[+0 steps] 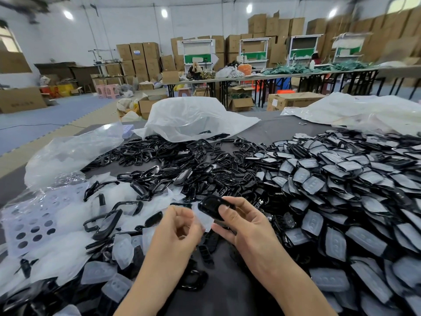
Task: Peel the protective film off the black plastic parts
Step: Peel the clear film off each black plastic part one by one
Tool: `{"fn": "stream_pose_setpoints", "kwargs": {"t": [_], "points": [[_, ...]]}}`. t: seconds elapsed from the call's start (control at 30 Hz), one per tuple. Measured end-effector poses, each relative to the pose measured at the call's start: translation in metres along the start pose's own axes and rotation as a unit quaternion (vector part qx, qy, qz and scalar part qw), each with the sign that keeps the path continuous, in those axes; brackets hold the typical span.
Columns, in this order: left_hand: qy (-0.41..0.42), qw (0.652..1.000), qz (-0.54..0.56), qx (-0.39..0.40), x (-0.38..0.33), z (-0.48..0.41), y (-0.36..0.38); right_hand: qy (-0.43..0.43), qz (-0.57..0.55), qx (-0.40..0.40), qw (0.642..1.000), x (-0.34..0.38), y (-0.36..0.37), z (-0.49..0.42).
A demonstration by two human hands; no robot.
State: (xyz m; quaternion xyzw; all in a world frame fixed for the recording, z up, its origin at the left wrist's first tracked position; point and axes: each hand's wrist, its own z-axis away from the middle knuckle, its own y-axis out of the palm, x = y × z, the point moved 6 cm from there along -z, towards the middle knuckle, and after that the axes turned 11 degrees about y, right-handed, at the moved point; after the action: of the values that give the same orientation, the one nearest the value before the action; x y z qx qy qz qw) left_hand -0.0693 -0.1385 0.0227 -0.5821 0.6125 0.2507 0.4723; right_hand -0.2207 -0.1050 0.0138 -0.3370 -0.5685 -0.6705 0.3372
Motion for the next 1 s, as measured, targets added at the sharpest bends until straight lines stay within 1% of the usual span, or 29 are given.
{"fn": "stream_pose_setpoints", "kwargs": {"t": [0.1,0.17,0.23,0.33,0.47,0.53,0.63,0.73,0.9,1.0], "points": [[0.034,0.998,-0.007,0.045,-0.009,0.004,0.008,-0.006,0.025,0.002,1.0,0.0,-0.001,0.002],[0.06,0.996,-0.022,0.061,-0.013,0.005,0.009,-0.017,0.026,-0.001,1.0,0.002,-0.002,0.003],[0.076,0.995,-0.016,0.055,-0.015,0.005,0.007,-0.024,0.025,-0.011,0.999,0.004,-0.003,0.003],[0.089,0.995,-0.023,0.035,-0.016,0.006,0.002,-0.028,-0.008,-0.029,0.999,0.005,-0.008,0.002],[0.132,0.984,-0.104,0.065,-0.018,0.008,0.006,-0.023,-0.014,-0.044,0.999,0.003,-0.012,0.0],[0.133,0.979,-0.136,0.076,-0.016,0.008,0.01,-0.023,-0.008,-0.054,0.998,0.003,-0.013,-0.001],[0.146,0.967,-0.202,0.06,-0.014,0.008,0.009,-0.029,-0.029,-0.071,0.997,0.004,-0.017,-0.003],[0.154,0.959,-0.233,0.049,-0.016,0.007,0.005,-0.032,-0.067,-0.094,0.993,0.003,-0.023,-0.005],[0.163,0.958,-0.233,0.025,-0.017,0.006,0.002,-0.029,-0.089,-0.116,0.989,0.002,-0.028,-0.006],[0.129,0.978,-0.165,0.022,-0.016,0.005,0.002,-0.034,-0.089,-0.119,0.988,0.002,-0.029,-0.006]]}}
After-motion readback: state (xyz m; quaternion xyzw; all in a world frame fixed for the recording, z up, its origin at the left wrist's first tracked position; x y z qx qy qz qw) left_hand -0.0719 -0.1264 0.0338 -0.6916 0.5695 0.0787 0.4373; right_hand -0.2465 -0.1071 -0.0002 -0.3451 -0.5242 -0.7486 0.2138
